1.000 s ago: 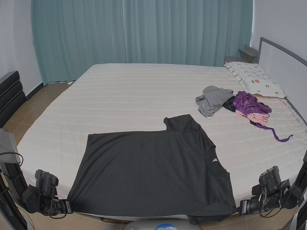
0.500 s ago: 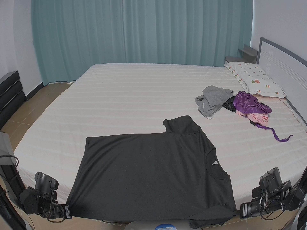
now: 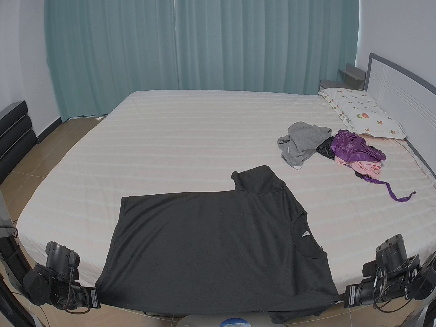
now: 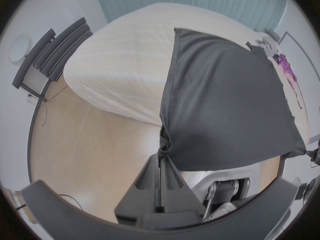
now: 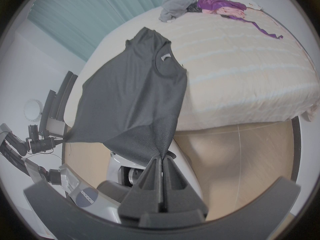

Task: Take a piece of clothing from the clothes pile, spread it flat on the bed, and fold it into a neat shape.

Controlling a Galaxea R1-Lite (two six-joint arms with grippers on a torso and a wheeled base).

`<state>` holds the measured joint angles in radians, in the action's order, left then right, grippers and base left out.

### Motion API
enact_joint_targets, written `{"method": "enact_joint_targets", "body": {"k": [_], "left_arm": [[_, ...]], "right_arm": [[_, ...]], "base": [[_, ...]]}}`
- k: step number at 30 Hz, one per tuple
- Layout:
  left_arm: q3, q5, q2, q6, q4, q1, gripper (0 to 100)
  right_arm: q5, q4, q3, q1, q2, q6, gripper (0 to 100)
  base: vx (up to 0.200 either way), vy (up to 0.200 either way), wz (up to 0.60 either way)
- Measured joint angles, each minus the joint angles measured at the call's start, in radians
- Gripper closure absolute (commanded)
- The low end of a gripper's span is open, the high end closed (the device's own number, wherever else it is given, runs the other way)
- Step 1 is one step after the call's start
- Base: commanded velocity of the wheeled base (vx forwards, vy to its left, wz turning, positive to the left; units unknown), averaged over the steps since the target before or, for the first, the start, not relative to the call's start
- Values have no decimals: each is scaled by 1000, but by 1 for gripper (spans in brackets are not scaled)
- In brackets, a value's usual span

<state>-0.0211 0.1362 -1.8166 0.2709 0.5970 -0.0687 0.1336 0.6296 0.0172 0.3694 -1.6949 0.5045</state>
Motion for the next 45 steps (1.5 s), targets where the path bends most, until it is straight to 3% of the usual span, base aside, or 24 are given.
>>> {"method": "enact_joint_targets", "body": {"k": [8, 14, 21, 45], "left_arm": [[-54, 6, 55, 149, 92, -2, 100], [-141, 9, 70, 231, 100, -3, 100], [-176, 26, 77, 247, 98, -4, 100], [-252, 25, 1, 253, 103, -5, 100]], "right_arm": [[-2, 114, 40, -31, 17, 23, 100], [-2, 125, 134, -68, 6, 29, 100], [11, 131, 201, -106, -17, 30, 100], [27, 129, 307, -128, -90, 23, 100]], "base": [[0, 0, 0], [0, 0, 0], [0, 0, 0], [0, 0, 0]]}}
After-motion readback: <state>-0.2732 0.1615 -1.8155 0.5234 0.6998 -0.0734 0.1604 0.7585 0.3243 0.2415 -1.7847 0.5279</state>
